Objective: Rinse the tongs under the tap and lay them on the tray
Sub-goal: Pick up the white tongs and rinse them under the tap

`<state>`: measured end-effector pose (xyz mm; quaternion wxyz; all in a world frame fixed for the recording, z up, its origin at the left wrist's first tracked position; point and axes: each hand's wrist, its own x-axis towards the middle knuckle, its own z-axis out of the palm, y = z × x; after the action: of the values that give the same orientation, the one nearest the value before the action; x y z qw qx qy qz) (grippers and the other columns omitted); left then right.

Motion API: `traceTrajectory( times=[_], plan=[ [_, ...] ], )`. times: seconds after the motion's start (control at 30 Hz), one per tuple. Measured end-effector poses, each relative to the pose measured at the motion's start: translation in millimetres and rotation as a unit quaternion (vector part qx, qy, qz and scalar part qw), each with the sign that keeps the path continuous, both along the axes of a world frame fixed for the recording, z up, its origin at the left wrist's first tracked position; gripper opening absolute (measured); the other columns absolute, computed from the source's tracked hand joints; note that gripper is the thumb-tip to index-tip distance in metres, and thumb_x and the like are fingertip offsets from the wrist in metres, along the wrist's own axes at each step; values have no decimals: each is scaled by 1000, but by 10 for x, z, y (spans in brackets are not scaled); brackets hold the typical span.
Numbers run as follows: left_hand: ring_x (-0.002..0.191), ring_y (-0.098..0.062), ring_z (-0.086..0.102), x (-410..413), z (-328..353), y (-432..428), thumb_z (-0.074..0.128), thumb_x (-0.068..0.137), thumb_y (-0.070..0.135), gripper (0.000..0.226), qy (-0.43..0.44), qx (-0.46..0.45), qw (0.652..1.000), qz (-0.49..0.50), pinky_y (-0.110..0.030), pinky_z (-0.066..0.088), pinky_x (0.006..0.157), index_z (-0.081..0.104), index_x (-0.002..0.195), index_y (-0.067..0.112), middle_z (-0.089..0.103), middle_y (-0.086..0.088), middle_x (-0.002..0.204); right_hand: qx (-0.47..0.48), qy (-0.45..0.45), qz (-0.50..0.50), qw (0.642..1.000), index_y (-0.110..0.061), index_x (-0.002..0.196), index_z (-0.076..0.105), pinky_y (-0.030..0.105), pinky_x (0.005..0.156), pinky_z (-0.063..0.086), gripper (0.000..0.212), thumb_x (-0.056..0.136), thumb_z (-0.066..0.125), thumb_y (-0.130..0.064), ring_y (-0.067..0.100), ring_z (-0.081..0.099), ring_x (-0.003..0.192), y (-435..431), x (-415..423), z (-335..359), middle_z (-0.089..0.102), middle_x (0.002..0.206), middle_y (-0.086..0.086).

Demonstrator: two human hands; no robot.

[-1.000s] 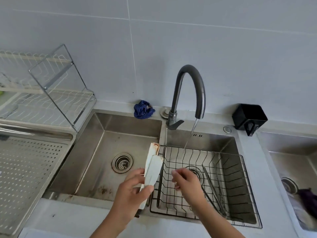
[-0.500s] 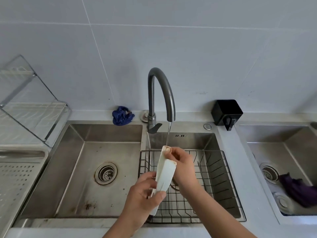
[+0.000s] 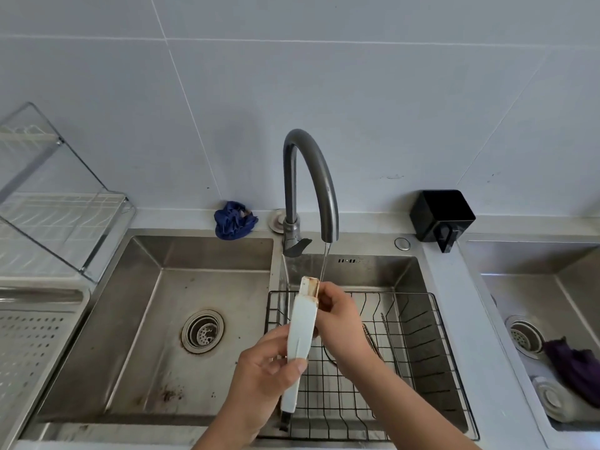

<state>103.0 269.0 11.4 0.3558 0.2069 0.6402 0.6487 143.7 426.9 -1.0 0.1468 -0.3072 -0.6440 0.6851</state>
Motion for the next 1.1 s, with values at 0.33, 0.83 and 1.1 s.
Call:
traceTrajectory(
  times=[0.33, 0.83, 1.1],
  plan=[
    [119, -26, 64, -84, -102, 117, 77, 69, 39, 44, -70, -2, 997, 19, -44, 52, 98, 78, 107, 16, 72, -8, 125, 27, -59, -69, 995, -7, 83, 64, 33, 44, 54, 26, 101, 53, -23, 17, 65, 56, 223, -132, -153, 65, 74, 17],
    [100, -38, 71, -159, -186, 158, 79, 64, 40, 45, -136, 6, 988, 73, -56, 50, 86, 78, 95, 7, 75, -16, 114, -16, -40, -17, 999, -16, 104, 66, 30, 45, 55, 21, 89, 60, -3, 19, 74, 62, 329, -160, -173, 75, 78, 4],
    [94, -37, 71, -183, -148, 189, 82, 67, 42, 55, -153, 15, 985, 75, -58, 48, 84, 73, 99, -1, 73, -24, 112, -2, -59, -35, 998, -17, 102, 70, 35, 56, 60, 19, 101, 51, -14, 27, 75, 75, 350, -189, -171, 76, 84, 9]
  ],
)
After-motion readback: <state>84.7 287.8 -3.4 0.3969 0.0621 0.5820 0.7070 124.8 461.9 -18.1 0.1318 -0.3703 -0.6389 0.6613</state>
